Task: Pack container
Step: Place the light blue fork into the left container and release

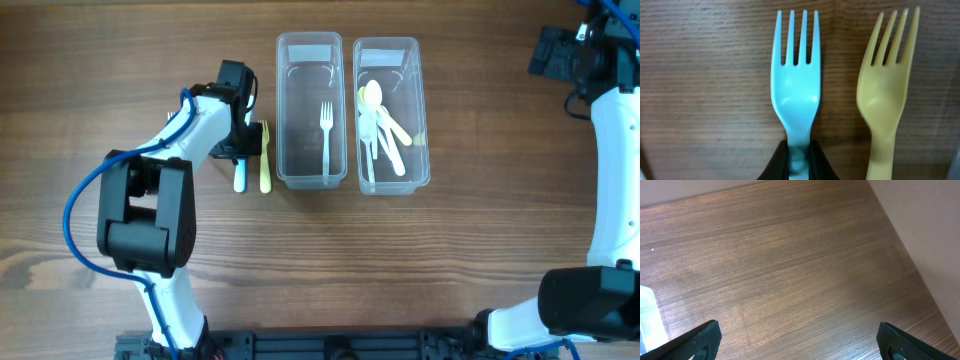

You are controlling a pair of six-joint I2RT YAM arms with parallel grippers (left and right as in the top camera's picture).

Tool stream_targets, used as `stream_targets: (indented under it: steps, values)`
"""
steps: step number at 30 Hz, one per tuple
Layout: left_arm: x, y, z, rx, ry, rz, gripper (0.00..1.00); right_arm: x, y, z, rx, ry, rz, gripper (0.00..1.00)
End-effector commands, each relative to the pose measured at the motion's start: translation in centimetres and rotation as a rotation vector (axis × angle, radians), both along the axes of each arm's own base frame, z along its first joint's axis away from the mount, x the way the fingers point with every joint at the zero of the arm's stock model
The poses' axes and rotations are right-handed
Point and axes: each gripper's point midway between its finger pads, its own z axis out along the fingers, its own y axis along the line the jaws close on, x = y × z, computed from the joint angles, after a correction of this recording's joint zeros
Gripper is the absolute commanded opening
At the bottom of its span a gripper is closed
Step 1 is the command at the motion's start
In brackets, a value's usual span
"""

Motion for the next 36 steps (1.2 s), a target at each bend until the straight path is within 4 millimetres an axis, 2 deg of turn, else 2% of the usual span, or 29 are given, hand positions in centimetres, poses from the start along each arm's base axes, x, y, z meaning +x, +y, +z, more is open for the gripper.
stream_targets:
  steps: [1,4,8,12,23,25,29,36]
  values:
    - [3.2,0.0,6.6,-0.003,-0.168,0.04,0.04,0.1,-0.2,0.2,-0.008,-0.008,-0.017,1.0]
    - [4.7,-0.5,11.4,-0.037,-0.272,0.059,0.04,0.1,-0.2,0.2,-0.008,-0.008,-0.018,1.0]
    - [5.1,-2.4,16.5,-0.133,-0.354,0.069,0.04,0.1,-0.2,0.2,-0.008,-0.008,-0.018,1.0]
    - [4.7,-5.1,19.7,-0.246,-0.401,0.083,0.04,0.1,-0.2,0.2,-0.008,-0.008,-0.017,1.0]
    - [2.8,-12.8,19.6,-0.307,-0.391,-0.074,0.04,0.1,-0.2,0.2,-0.008,-0.008,-0.018,1.0]
    - [2.7,-13.6,19.5,-0.313,-0.392,-0.089,0.04,0.1,-0.2,0.2,-0.008,-0.008,-0.017,1.0]
    - [2.6,-14.5,17.9,-0.308,-0.358,-0.064,0.04,0.1,-0.2,0.2,-0.008,-0.008,-0.017,1.0]
    - [3.1,-14.8,13.6,-0.264,-0.278,-0.06,0.04,0.1,-0.2,0.2,-0.008,-0.008,-0.017,1.0]
